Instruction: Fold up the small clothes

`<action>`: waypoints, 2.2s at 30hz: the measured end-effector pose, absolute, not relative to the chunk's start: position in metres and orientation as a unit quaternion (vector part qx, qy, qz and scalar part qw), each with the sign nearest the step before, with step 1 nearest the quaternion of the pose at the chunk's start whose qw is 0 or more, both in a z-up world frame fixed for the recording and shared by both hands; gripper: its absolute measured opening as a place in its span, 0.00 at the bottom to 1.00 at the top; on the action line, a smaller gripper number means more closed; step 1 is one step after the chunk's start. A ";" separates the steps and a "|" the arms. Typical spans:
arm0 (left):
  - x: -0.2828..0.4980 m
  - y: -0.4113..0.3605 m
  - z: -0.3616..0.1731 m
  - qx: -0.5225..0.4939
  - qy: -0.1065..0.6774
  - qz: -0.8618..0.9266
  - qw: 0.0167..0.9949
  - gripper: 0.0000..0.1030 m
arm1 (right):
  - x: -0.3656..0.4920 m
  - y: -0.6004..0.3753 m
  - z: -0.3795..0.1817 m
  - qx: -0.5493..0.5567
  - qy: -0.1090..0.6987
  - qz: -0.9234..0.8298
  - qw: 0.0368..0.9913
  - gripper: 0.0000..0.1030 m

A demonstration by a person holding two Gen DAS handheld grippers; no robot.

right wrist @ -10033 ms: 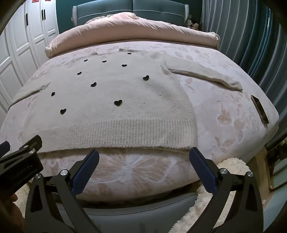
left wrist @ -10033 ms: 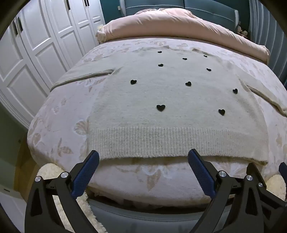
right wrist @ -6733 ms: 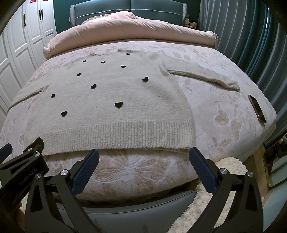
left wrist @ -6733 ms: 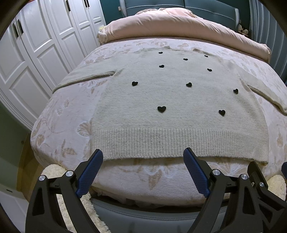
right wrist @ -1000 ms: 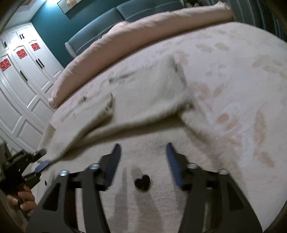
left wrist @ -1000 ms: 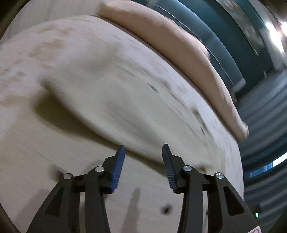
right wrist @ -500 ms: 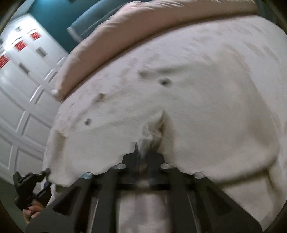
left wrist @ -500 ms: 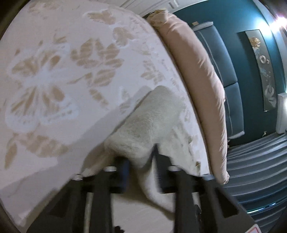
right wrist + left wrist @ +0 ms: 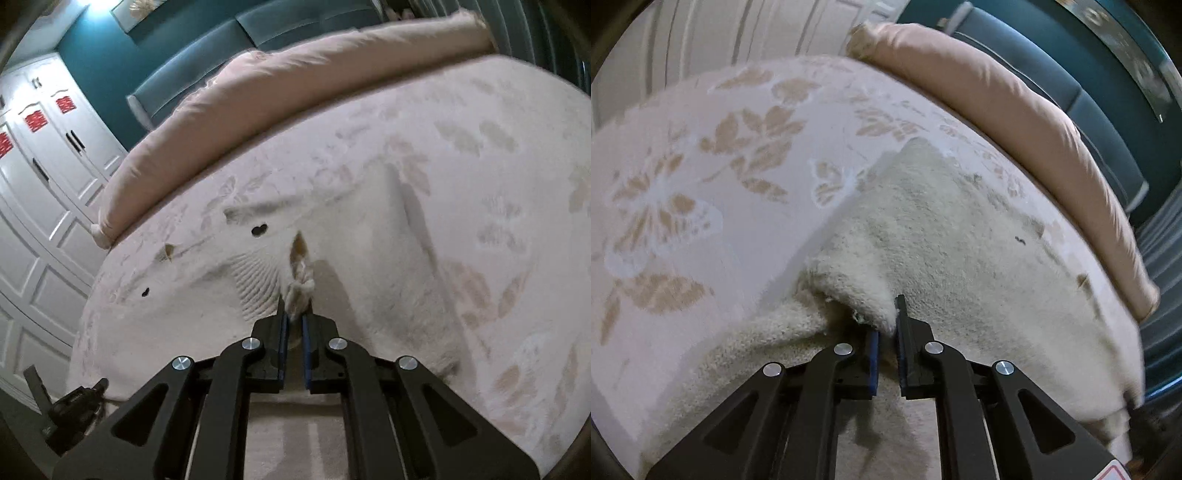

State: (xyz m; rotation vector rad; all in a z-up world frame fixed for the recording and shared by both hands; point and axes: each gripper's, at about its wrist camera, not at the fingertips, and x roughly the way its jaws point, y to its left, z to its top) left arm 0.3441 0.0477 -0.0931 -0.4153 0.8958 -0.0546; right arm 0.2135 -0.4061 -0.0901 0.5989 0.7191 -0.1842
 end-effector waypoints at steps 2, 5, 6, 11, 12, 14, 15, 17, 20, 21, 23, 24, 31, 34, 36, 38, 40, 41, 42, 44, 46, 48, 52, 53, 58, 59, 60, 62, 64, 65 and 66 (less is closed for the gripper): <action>0.342 0.047 -0.095 -0.194 0.424 -0.025 0.884 0.11 | 0.226 -0.408 -0.119 0.277 0.397 -0.092 0.870 0.06; 0.337 0.050 -0.096 -0.199 0.414 -0.029 0.888 0.12 | 0.212 -0.411 -0.105 0.293 0.376 -0.089 0.875 0.10; 0.337 0.051 -0.098 -0.202 0.409 -0.030 0.890 0.12 | 0.204 -0.411 -0.099 0.296 0.368 -0.096 0.876 0.11; 0.334 0.055 -0.101 -0.222 0.397 -0.039 0.890 0.12 | 0.214 -0.375 -0.054 0.262 0.328 -0.083 0.904 0.19; 0.333 0.056 -0.101 -0.225 0.396 -0.041 0.889 0.12 | 0.229 -0.357 -0.045 0.253 0.334 -0.051 0.906 0.28; 0.333 0.057 -0.101 -0.228 0.395 -0.043 0.889 0.12 | 0.256 -0.322 -0.038 0.233 0.343 0.003 0.910 0.35; 0.332 0.057 -0.101 -0.229 0.394 -0.043 0.889 0.12 | 0.280 -0.290 -0.036 0.210 0.353 0.049 0.911 0.36; 0.332 0.057 -0.102 -0.231 0.391 -0.045 0.890 0.12 | 0.311 -0.242 -0.041 0.172 0.377 0.096 0.905 0.35; 0.332 0.059 -0.104 -0.241 0.387 -0.051 0.889 0.12 | 0.359 -0.173 -0.055 0.114 0.410 0.146 0.893 0.36; 0.331 0.060 -0.105 -0.245 0.385 -0.053 0.888 0.12 | 0.369 -0.161 -0.059 0.101 0.416 0.149 0.891 0.38; 0.331 0.063 -0.107 -0.255 0.381 -0.059 0.887 0.12 | 0.394 -0.136 -0.067 0.074 0.428 0.150 0.888 0.49; 0.330 0.063 -0.108 -0.258 0.379 -0.061 0.887 0.12 | 0.403 -0.129 -0.073 0.066 0.438 0.149 0.884 0.52; 0.329 0.063 -0.110 -0.262 0.371 -0.065 0.888 0.12 | 0.415 -0.130 -0.066 0.054 0.406 0.168 0.897 0.05; 0.329 0.060 -0.110 -0.257 0.371 -0.068 0.890 0.14 | 0.429 -0.137 -0.085 0.050 0.429 0.136 0.892 0.06; 0.329 0.060 -0.110 -0.254 0.373 -0.066 0.890 0.14 | 0.436 -0.128 -0.106 0.024 0.460 0.137 0.877 0.08; 0.328 0.060 -0.110 -0.254 0.373 -0.066 0.890 0.14 | 0.421 -0.138 -0.084 0.061 0.425 0.134 0.893 0.18; 0.329 0.059 -0.110 -0.254 0.374 -0.065 0.890 0.14 | 0.400 -0.164 -0.061 0.120 0.393 0.134 0.902 0.24; 0.328 0.059 -0.110 -0.254 0.373 -0.065 0.890 0.14 | 0.382 -0.187 -0.050 0.145 0.375 0.117 0.908 0.28; 0.328 0.059 -0.110 -0.254 0.374 -0.065 0.890 0.14 | 0.365 -0.210 -0.045 0.162 0.364 0.097 0.912 0.38; 0.328 0.059 -0.109 -0.255 0.375 -0.066 0.889 0.14 | 0.319 -0.272 -0.043 0.195 0.344 0.035 0.918 0.47; 0.330 0.062 -0.107 -0.266 0.379 -0.071 0.884 0.15 | 0.284 -0.324 -0.051 0.206 0.341 -0.033 0.917 0.52; 0.332 0.070 -0.102 -0.297 0.388 -0.083 0.868 0.20 | 0.255 -0.371 -0.068 0.225 0.361 -0.078 0.902 0.52; 0.331 0.099 -0.093 -0.399 0.390 -0.062 0.828 0.30 | 0.237 -0.407 -0.094 0.263 0.388 -0.081 0.880 0.52; 0.336 0.104 -0.096 -0.427 0.403 -0.054 0.808 0.30 | 0.239 -0.408 -0.097 0.265 0.390 -0.074 0.879 0.52; 0.351 0.096 -0.092 -0.385 0.437 -0.023 0.812 0.07 | 0.261 -0.380 -0.086 0.258 0.392 -0.033 0.882 0.09; 0.349 0.097 -0.085 -0.382 0.425 -0.020 0.820 0.06 | 0.255 -0.377 -0.065 0.256 0.358 -0.022 0.898 0.09; 0.347 0.099 -0.082 -0.381 0.418 -0.018 0.825 0.06 | 0.246 -0.378 -0.049 0.256 0.330 -0.015 0.909 0.08; 0.347 0.097 -0.087 -0.363 0.424 -0.010 0.829 0.06 | 0.228 -0.390 -0.032 0.266 0.283 -0.016 0.921 0.08; 0.346 0.094 -0.102 -0.349 0.432 -0.009 0.831 0.07 | 0.237 -0.406 -0.065 0.255 0.335 -0.060 0.905 0.08; 0.343 0.092 -0.103 -0.341 0.426 -0.009 0.838 0.08 | 0.249 -0.414 -0.101 0.247 0.398 -0.084 0.880 0.08; 0.341 0.089 -0.103 -0.324 0.420 -0.009 0.848 0.09 | 0.251 -0.416 -0.118 0.241 0.414 -0.082 0.874 0.07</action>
